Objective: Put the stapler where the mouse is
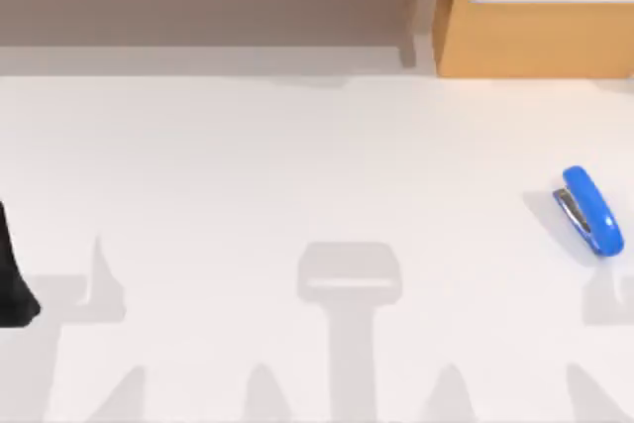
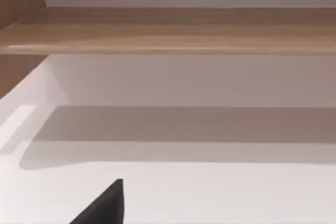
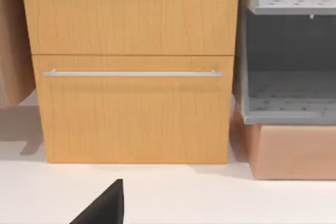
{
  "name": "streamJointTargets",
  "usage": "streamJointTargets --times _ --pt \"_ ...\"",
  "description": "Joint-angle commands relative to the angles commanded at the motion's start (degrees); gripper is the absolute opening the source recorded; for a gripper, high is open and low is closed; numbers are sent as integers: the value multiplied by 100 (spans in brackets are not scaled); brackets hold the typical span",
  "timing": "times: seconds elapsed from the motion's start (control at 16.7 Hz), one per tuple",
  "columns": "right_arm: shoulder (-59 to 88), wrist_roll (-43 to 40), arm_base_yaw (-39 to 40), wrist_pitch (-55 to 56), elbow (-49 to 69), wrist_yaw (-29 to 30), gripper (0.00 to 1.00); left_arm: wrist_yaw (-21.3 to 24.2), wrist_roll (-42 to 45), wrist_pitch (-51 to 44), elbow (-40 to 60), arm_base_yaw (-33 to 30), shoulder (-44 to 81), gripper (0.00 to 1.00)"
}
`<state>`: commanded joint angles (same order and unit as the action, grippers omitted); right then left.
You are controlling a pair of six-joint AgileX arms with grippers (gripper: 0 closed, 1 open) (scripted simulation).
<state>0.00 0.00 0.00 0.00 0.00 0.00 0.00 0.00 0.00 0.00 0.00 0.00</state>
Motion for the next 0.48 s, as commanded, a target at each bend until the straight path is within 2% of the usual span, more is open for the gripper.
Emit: streamJointTargets --times 0.24,0.48 --pt "176 -19 32 -111 176 -16 100 0 0 0 0 0 0 100" --pt "1265 -134 168 -738 1186 -67 100 0 0 0 0 0 0 100"
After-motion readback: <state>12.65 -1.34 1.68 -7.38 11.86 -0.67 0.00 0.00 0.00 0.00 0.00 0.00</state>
